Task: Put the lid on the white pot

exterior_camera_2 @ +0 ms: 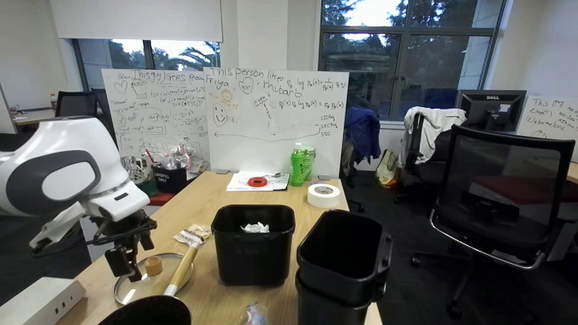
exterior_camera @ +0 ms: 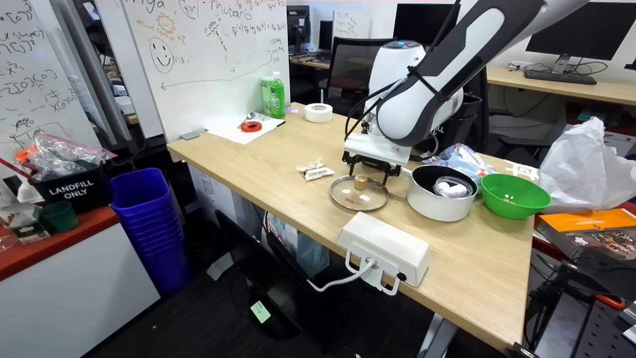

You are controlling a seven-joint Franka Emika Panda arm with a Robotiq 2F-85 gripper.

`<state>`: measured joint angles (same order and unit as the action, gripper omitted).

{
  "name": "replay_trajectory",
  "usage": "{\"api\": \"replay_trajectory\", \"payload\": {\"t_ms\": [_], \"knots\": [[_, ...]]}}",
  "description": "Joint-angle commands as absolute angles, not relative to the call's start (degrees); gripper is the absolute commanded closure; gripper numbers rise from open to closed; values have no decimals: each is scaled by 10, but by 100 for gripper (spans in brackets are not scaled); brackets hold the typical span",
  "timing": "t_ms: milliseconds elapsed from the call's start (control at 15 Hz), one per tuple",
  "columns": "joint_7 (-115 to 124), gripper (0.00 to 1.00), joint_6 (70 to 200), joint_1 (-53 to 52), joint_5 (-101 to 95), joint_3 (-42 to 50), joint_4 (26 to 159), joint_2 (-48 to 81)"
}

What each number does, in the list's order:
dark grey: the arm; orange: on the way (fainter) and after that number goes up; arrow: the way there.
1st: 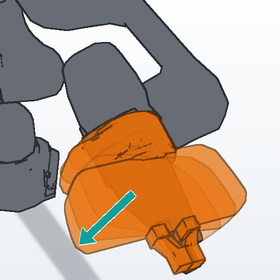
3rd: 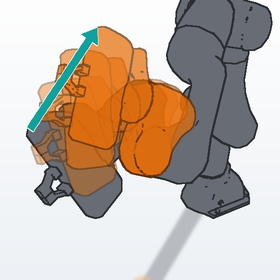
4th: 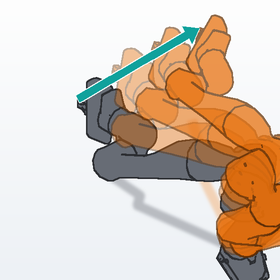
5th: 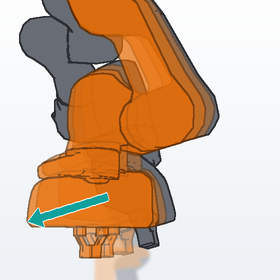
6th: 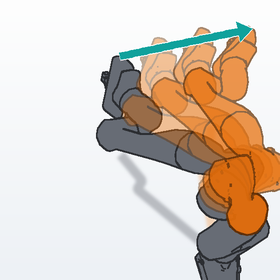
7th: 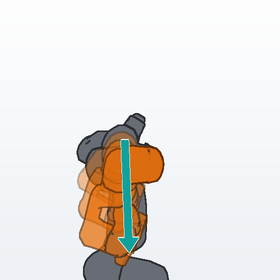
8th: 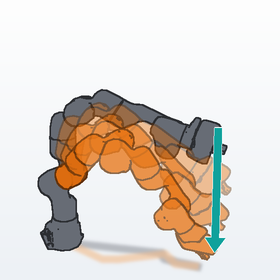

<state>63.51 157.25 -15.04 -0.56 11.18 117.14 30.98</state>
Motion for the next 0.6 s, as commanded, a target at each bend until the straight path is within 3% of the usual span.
{"api": "replay_trajectory", "payload": {"t_ms": [0, 533], "knots": [[619, 0, 1562, -124, 12, 87, 1151, 320], [633, 0, 1571, -135, -1, 98, 1158, 318]]}}
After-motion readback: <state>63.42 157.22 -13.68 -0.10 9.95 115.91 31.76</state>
